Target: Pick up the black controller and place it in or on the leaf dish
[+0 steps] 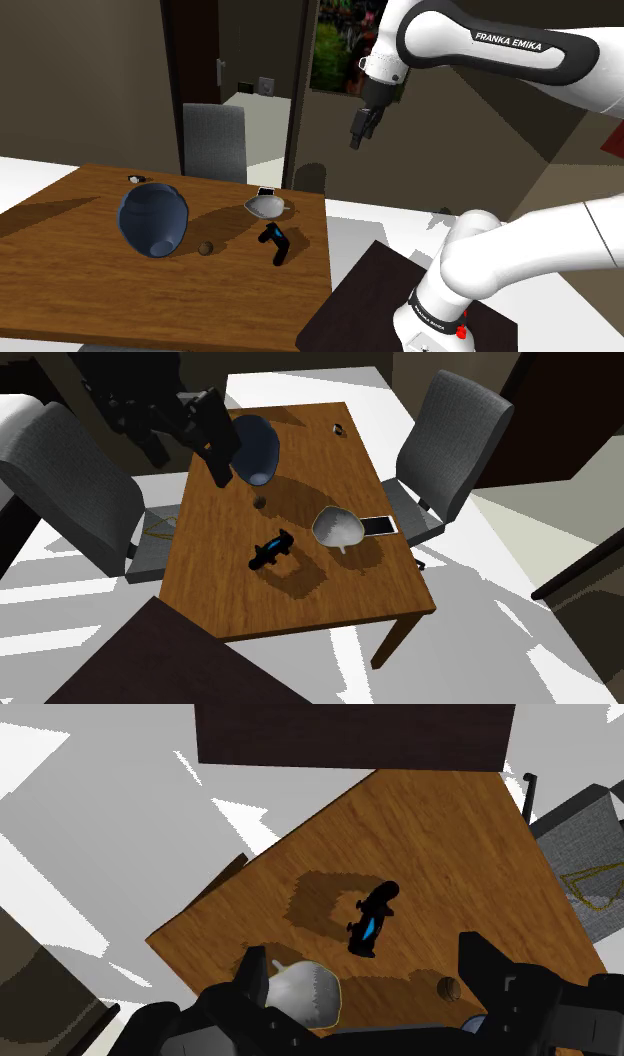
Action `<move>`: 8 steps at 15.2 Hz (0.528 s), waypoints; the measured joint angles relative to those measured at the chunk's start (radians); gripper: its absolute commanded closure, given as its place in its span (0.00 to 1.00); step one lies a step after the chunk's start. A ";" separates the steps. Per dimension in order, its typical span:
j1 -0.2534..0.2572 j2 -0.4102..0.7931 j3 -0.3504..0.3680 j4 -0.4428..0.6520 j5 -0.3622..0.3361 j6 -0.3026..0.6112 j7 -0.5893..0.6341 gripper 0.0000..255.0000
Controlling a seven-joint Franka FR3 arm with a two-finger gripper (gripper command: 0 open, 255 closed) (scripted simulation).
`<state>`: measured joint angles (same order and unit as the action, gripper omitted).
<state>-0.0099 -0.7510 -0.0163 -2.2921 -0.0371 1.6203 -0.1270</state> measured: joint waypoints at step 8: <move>0.005 0.090 -0.013 -0.121 0.028 0.200 0.009 0.00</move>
<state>-0.0047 -0.6610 -0.0295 -2.4130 -0.0089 1.8203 -0.1184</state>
